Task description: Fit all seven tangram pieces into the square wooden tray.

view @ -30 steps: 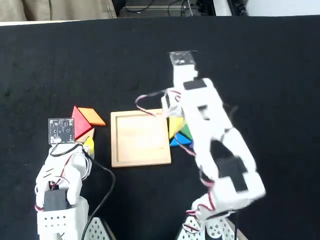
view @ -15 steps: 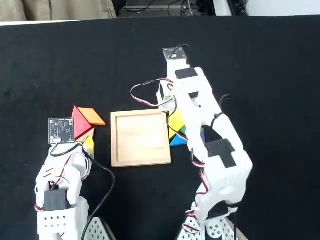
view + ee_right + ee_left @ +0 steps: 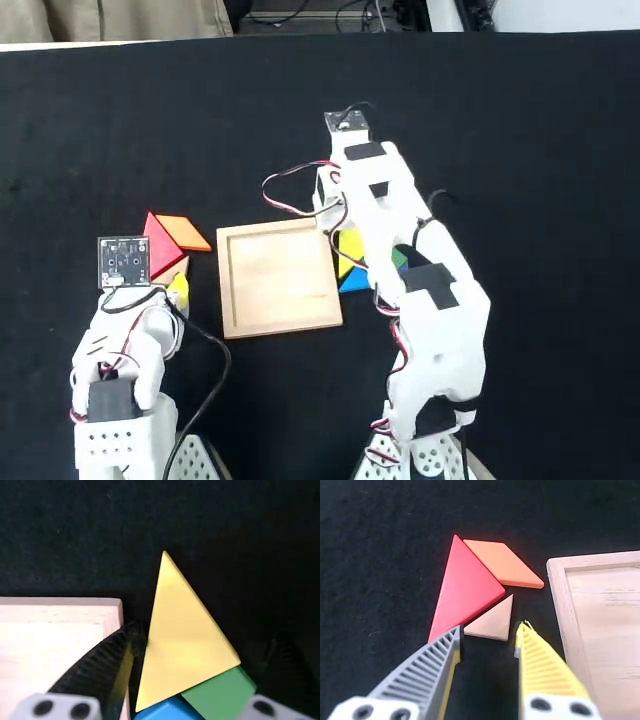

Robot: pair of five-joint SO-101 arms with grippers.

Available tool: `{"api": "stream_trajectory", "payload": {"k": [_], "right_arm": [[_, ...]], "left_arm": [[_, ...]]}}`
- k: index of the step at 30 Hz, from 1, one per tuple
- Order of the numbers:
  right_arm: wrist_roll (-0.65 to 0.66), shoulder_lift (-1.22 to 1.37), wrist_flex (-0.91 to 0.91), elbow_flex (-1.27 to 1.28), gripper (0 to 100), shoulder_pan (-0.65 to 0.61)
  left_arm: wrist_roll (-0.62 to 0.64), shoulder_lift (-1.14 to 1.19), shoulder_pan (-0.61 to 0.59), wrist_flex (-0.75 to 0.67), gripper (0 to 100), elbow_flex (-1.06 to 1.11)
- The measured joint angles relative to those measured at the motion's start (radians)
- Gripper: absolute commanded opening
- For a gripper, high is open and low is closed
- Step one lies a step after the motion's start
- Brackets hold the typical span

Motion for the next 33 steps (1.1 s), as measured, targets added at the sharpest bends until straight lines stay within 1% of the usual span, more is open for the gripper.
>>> {"api": "stream_trajectory", "payload": {"k": [9,14,21,33], "right_arm": [[0.0,0.0,0.028,0.0,37.7,0.0],[0.0,0.0,0.028,0.0,31.5,0.0],[0.037,0.0,0.028,0.0,31.1,0.0],[0.043,0.0,0.057,0.0,31.5,0.0]], "left_arm": [[0.0,0.0,0.0,0.0,19,0.0],[0.0,0.0,0.0,0.0,19,0.0],[0.0,0.0,0.0,0.0,19,0.0],[0.0,0.0,0.0,0.0,19,0.0]]}}
